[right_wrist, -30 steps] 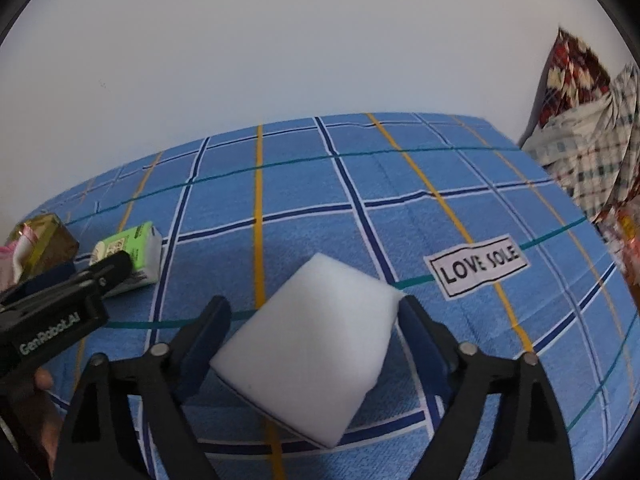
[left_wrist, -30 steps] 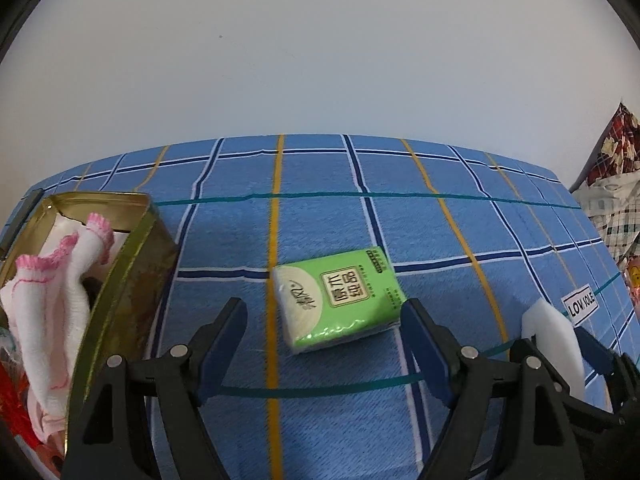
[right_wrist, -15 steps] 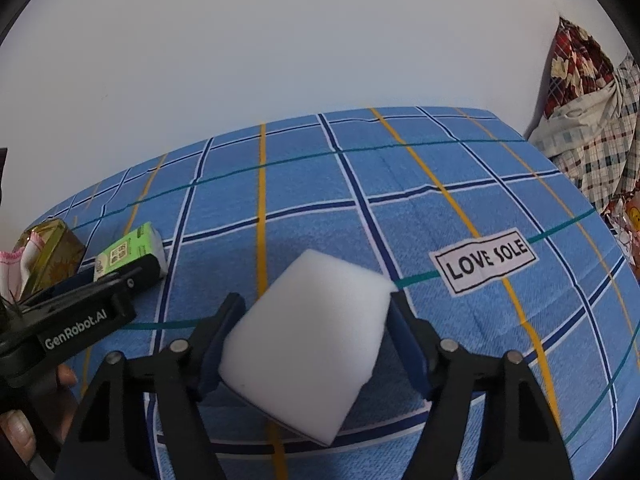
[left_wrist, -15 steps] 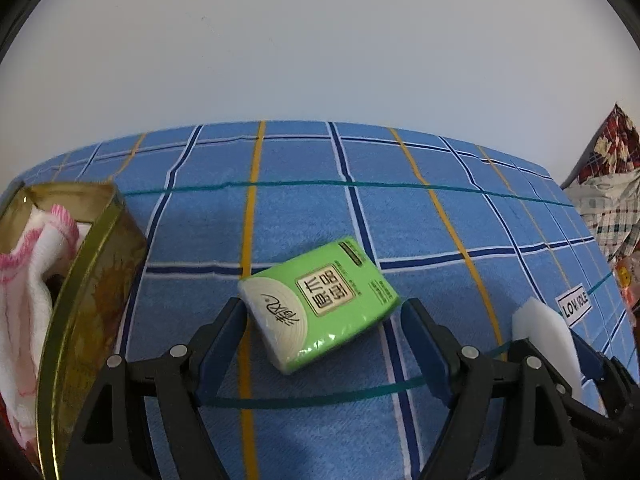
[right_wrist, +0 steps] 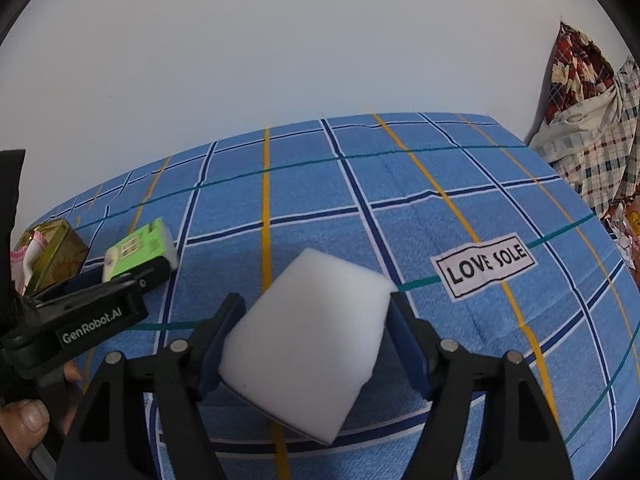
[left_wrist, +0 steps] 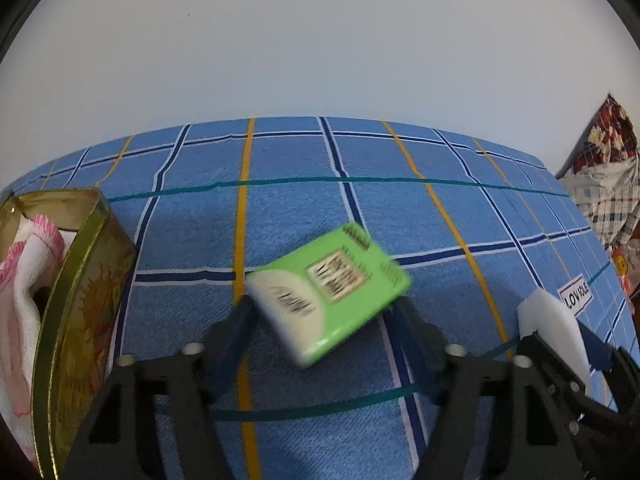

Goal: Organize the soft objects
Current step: 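Grasp the green tissue pack with the left tool while the right holds the sponge, then carry the tissue pack with the left tool while the right tool carries the sponge toward the tray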

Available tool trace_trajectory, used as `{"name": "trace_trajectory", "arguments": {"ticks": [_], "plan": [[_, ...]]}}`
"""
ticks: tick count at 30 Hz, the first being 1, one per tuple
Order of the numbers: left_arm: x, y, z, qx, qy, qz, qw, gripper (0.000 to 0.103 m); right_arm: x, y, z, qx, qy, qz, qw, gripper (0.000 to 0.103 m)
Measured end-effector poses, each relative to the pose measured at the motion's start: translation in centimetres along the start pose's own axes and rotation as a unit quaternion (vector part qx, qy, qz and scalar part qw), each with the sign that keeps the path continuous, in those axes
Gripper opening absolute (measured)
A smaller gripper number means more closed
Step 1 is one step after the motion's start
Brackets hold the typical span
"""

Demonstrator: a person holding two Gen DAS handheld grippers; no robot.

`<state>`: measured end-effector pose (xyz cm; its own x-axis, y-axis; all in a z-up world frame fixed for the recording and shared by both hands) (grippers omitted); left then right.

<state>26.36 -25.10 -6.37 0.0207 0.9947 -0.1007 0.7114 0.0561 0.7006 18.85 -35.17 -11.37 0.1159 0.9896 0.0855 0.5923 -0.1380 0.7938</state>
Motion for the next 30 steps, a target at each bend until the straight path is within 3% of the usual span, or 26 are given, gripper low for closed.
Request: {"name": "trace_trajectory", "arguments": {"ticks": [6,13,20,28,30], "plan": [[0.2,-0.8,-1.0,-0.004,-0.018,0.013,0.9998,0.041,0.0,0.2,-0.9,-0.024,-0.004,-0.004,1.000,0.073],[0.6,-1.1,-1.4,-0.011,-0.030,0.004,0.9995,0.031,0.2,0.4,-1.6,-0.043,-0.005,-0.005,0.999,0.073],[1.1,-1.6,-2.6,-0.013,-0.040,0.003,0.9991,0.008,0.1,0.4,-1.9,-0.049,0.004,0.003,0.999,0.073],[1.9,-2.2,-3.2,-0.010,-0.033,0.001,0.9994,0.006,0.1,0.4,-2.1,-0.055,0.008,0.003,0.998,0.073],[2.3,-2.2,-2.8,-0.001,-0.029,-0.005,0.9996,0.013,0.2,0.4,-2.1,-0.055,0.008,0.003,0.998,0.073]]}}
Point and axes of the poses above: each gripper's, at about its wrist camera, not at the fingertips, and z roughly the way its jaws point, x to its left, y to its top, the point moved 4 cm from there along z, roughly the way its jaws point, and after that the axes turned 7 degrees about -x, right-handed, at the moved point
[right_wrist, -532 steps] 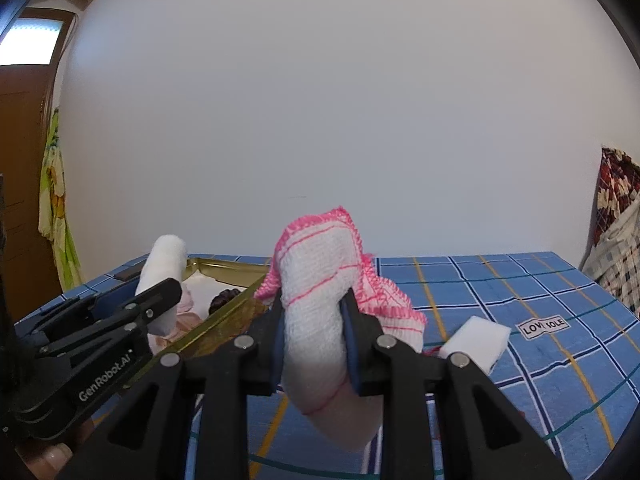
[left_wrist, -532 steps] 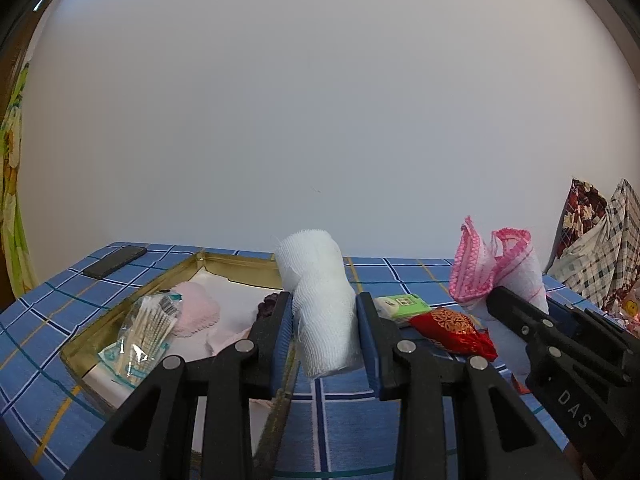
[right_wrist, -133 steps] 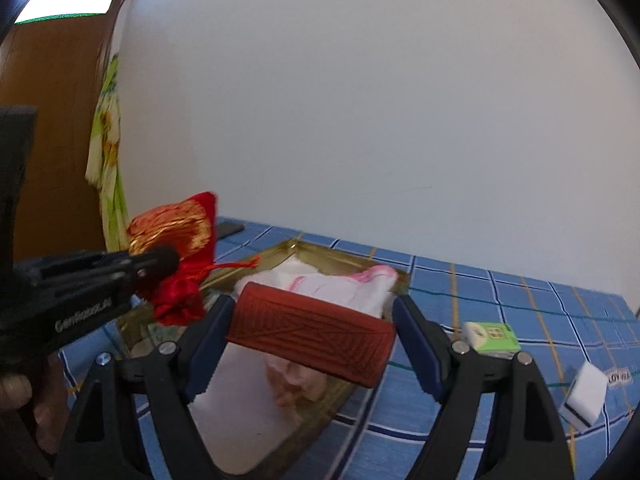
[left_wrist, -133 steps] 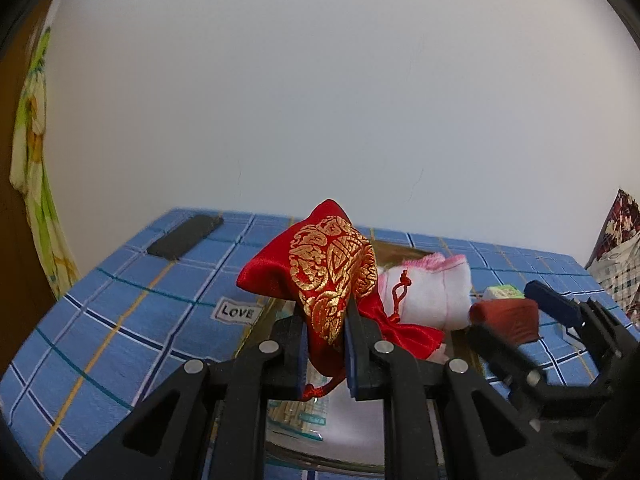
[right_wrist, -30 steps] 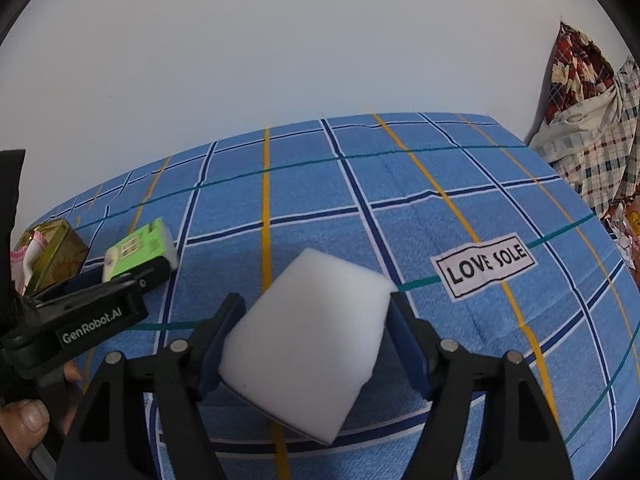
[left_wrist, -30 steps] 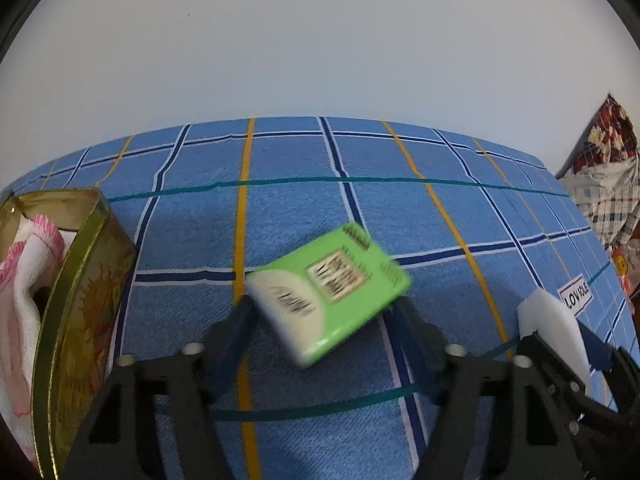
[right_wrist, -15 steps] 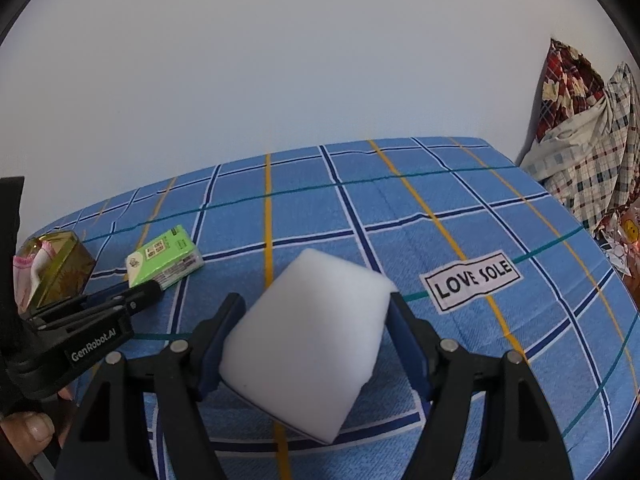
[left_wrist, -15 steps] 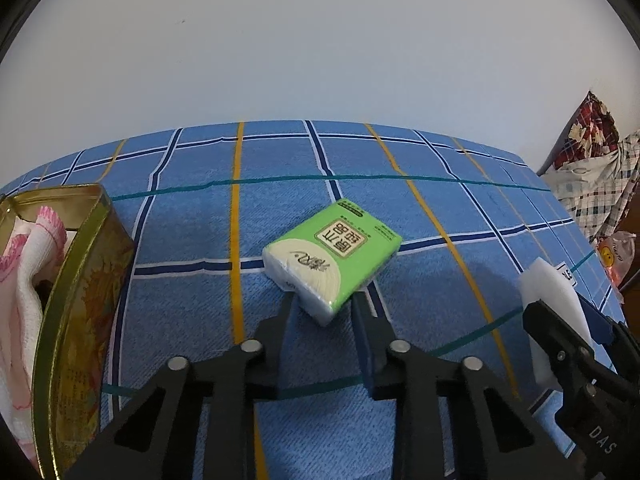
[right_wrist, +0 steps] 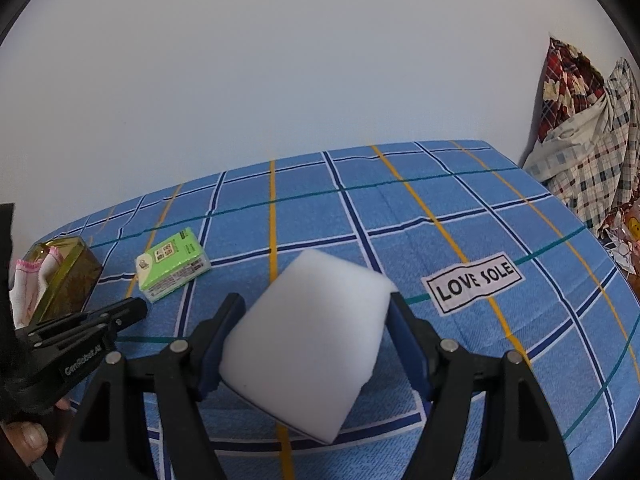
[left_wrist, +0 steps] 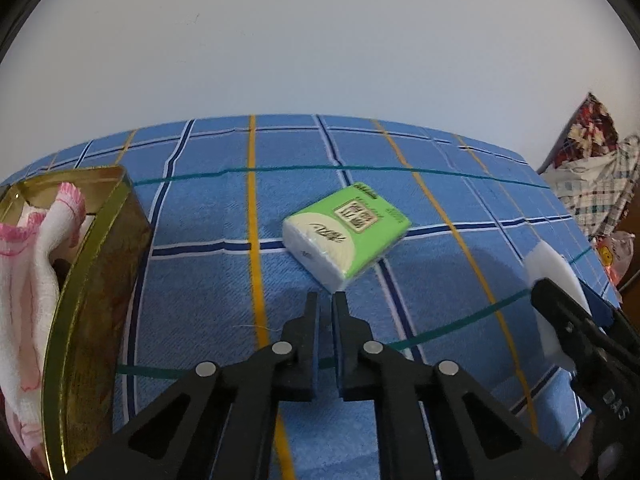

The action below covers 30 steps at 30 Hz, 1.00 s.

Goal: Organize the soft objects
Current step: 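Carry the tissue pack with the left tool while the right tool carries the sponge toward the tray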

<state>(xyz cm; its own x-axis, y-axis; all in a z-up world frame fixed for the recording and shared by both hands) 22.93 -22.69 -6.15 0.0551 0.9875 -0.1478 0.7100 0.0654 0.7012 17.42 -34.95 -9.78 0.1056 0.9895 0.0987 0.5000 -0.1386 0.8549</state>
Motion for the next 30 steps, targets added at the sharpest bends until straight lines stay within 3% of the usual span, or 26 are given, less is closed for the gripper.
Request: {"name": "trace_trajectory", "arguments": {"ticks": [2,5,6,10,13,21,22,23,30], "plan": [[0.1,0.5,0.3,0.001,-0.006,-0.004,1.0000,0.027,0.0,0.0,0.0,0.000,0.002,0.000,1.000,0.073],[-0.4,1.5,0.1,-0.024,0.008,0.010,0.9996,0.070,0.0,0.0,0.0,0.000,0.003,0.001,1.000,0.073],[-0.6,1.8,-0.1,-0.035,0.013,0.015,0.9992,0.080,0.0,0.0,0.0,0.000,0.004,0.002,1.000,0.073],[-1.7,2.8,-0.3,-0.045,-0.011,0.039,0.9982,0.083,0.0,0.0,0.1,0.005,0.007,0.003,1.000,0.073],[-2.0,3.4,1.1,-0.038,0.006,0.066,0.9971,0.083,0.0,0.1,0.2,0.005,0.007,0.004,1.000,0.073],[-2.6,3.6,2.8,-0.014,-0.006,0.099,0.9950,0.082,0.1,0.0,0.2,0.007,0.007,0.002,1.000,0.073],[-2.6,3.5,2.9,-0.010,-0.002,0.103,0.9946,0.077,0.1,0.0,0.2,0.007,0.007,0.002,1.000,0.073],[-2.5,3.4,2.8,-0.010,-0.003,0.102,0.9948,0.062,0.1,0.1,0.2,0.007,0.006,0.003,1.000,0.073],[-1.6,2.8,1.1,-0.025,-0.003,0.078,0.9966,0.057,0.0,0.2,-0.5,-0.012,0.010,0.005,1.000,0.073]]}}
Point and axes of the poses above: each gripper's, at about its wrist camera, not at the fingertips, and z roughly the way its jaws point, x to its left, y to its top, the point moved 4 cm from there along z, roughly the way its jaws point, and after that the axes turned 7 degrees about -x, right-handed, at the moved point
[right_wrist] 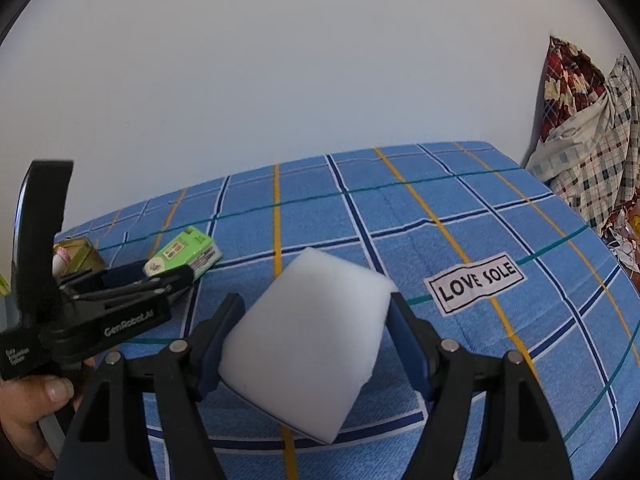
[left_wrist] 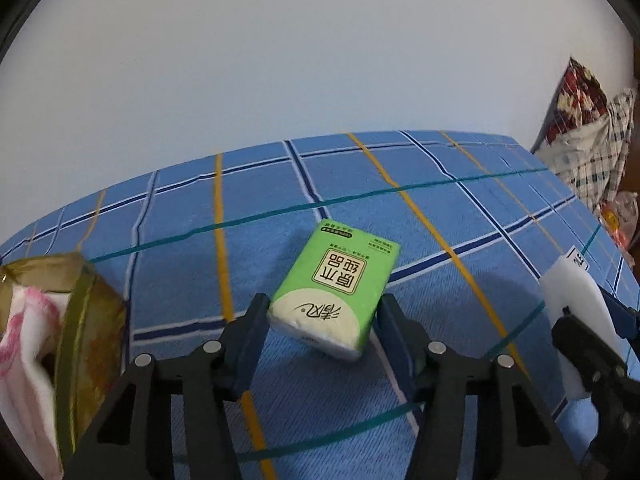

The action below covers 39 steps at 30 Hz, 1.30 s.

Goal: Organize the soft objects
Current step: 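Carry the tissue pack with the left tool while the right tool carries the sponge toward the tray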

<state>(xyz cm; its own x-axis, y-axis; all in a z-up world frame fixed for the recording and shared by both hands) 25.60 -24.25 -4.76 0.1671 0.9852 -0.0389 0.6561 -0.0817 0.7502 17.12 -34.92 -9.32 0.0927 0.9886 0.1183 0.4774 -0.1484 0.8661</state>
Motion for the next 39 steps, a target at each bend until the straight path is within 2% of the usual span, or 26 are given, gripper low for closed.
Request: {"name": "trace_trajectory", "arguments": {"ticks": [8,14,21,28,34,39], "plan": [[0.3,-1.0,-5.7,-0.060,0.010,-0.019,0.9979,0.057,1.1,0.5,-1.5,-0.040,0.006,-0.023,0.999,0.073],[0.5,-2.5,-9.0,-0.086,0.024,-0.029,0.9955,0.057,1.9,0.5,-3.0,-0.067,0.042,-0.020,0.997,0.073],[1.5,-3.8,-11.6,-0.113,0.032,-0.041,0.9923,0.057,2.0,0.5,-3.9,-0.087,0.036,-0.018,0.995,0.071],[1.8,-4.6,-13.4,-0.137,0.043,-0.043,0.9887,0.057,4.2,0.4,-5.7,-0.136,0.013,-0.074,0.988,0.071],[2.3,-5.6,-14.6,-0.159,0.058,-0.049,0.9844,0.057,5.7,0.1,-6.9,-0.163,0.029,-0.090,0.982,0.071],[3.0,-6.0,-14.8,-0.156,0.059,-0.060,0.9842,0.057,6.0,-0.2,-7.2,-0.168,0.038,-0.088,0.981,0.072]]}}
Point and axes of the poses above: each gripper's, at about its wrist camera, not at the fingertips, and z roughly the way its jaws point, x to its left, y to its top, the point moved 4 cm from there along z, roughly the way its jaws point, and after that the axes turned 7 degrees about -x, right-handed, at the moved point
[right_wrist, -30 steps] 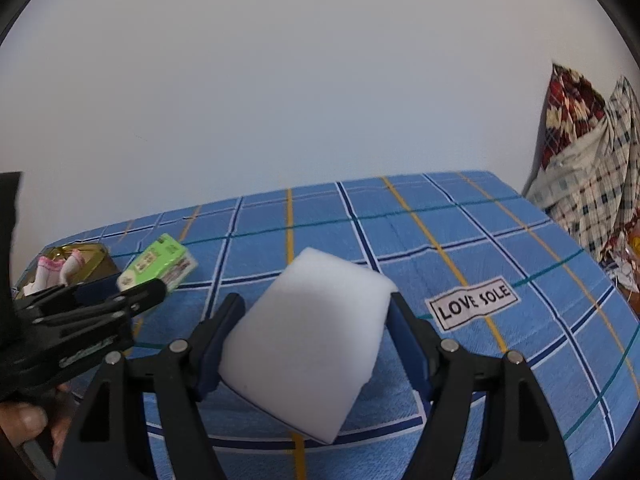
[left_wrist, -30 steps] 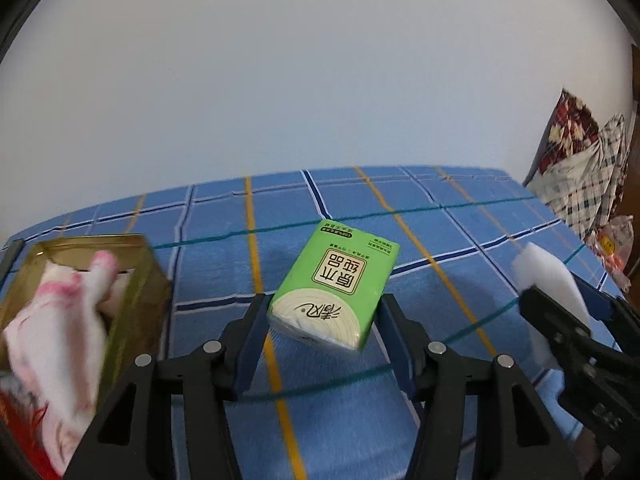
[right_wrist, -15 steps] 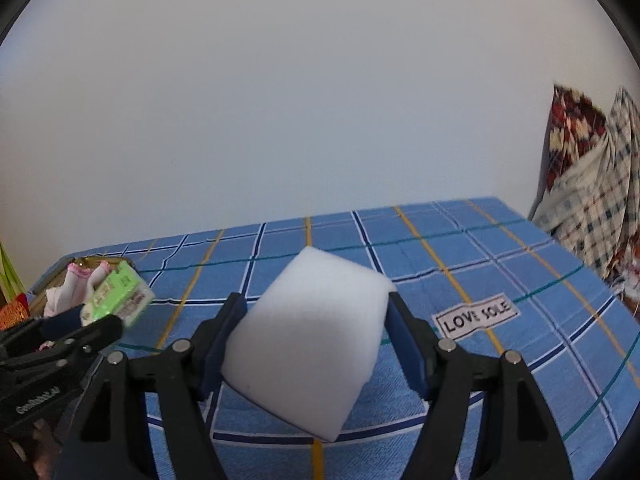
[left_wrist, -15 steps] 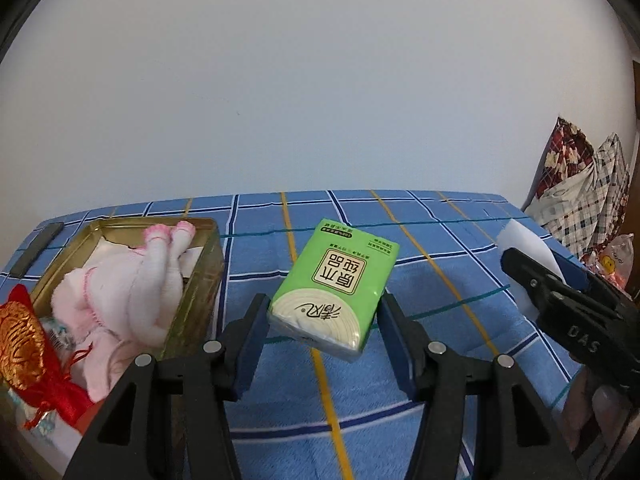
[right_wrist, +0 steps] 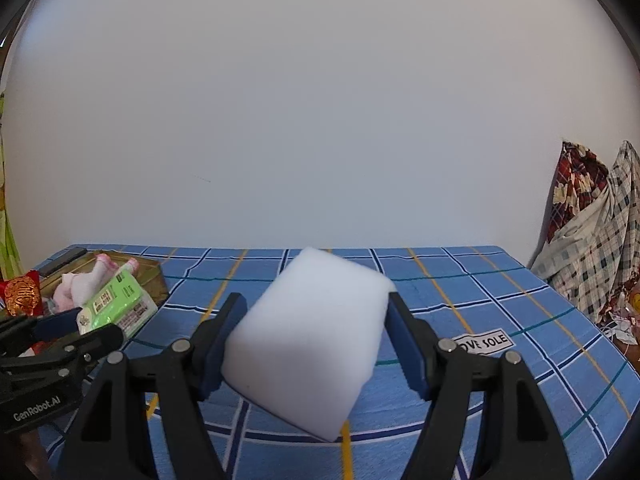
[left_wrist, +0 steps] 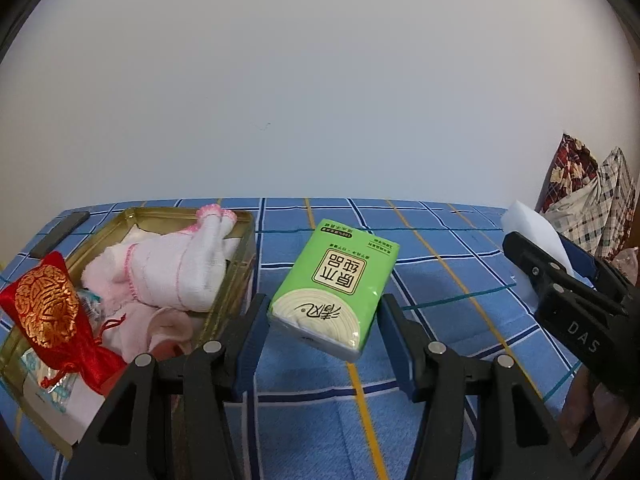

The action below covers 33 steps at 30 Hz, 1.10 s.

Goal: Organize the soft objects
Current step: 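Carry the tissue pack with the left tool while the right tool carries the sponge toward the tray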

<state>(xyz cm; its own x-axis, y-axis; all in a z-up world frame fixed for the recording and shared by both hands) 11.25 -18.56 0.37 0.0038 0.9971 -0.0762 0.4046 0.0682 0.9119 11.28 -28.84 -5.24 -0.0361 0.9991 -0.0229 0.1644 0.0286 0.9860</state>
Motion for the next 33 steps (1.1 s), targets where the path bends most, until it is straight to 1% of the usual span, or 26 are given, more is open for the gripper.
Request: {"name": "trace_trajectory", "arguments": {"ticks": [7,19,28,33], "plan": [[0.7,-0.4,-0.9,-0.005,0.007,-0.009,0.9999,0.057,0.9,-0.1,-0.9,-0.006,0.013,-0.001,1.000,0.072],[1.9,-0.4,-2.8,-0.033,0.026,-0.028,0.9987,0.057,2.3,-0.3,-2.2,-0.015,0.035,-0.003,0.999,0.072],[2.3,-0.3,-4.9,-0.078,0.036,-0.030,0.9959,0.057,3.6,-0.4,-2.7,-0.017,0.050,-0.005,0.999,0.072],[2.8,-0.2,-5.2,-0.083,0.039,-0.035,0.9951,0.057,4.4,-0.6,-2.9,-0.016,0.060,-0.008,0.998,0.072]]}}
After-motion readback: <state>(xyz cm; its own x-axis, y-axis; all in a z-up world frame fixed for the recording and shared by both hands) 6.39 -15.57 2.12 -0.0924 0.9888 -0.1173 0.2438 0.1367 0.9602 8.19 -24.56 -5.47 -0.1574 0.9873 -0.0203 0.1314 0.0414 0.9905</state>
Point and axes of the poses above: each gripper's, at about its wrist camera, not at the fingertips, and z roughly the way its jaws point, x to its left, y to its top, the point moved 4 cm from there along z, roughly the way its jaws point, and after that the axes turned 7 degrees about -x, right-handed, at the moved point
